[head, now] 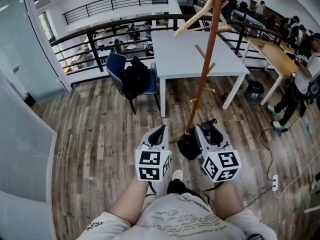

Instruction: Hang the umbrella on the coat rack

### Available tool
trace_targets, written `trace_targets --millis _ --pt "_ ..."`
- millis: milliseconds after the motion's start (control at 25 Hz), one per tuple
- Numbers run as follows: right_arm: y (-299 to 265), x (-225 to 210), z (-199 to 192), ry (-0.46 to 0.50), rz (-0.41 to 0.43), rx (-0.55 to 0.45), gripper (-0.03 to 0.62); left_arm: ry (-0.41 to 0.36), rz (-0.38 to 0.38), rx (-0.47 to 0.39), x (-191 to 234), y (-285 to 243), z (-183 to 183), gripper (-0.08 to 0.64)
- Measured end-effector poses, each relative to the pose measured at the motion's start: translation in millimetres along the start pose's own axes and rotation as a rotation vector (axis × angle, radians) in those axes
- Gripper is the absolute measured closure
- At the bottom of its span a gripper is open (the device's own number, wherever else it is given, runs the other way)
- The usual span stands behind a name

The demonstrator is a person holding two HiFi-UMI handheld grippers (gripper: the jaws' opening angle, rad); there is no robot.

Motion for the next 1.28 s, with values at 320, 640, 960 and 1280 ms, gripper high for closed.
trace_targets --millis 320,640,960,1280 --pt "-56 -63 11 -0.032 -0.016 -0.016 0.428 -0.047 -0.021 0.02 -3 -89 26 0.557" --pt "-93 -123 1 -0.043 -0.014 0.009 0.428 -0.032 -0.075 0.052 -13 -168 40 0.557" --pt "-120 -185 -34 -0.049 -0.054 0.066 0.428 -0.058 -0.127 0.086 -24 -251 41 0.557" --pt "-151 -219 -85 0.023 -0.009 0.169 0.428 -0.044 -0.112 0.124 -19 -290 24 0.557"
Point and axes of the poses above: the fingertips, and each gripper's own axes: y backward along the fingers, x to its left, z out of its top, the point moved 8 cm from there along y, backward along the fingers, and after that the axes turned 9 degrees about y, right-handed, at the moved point
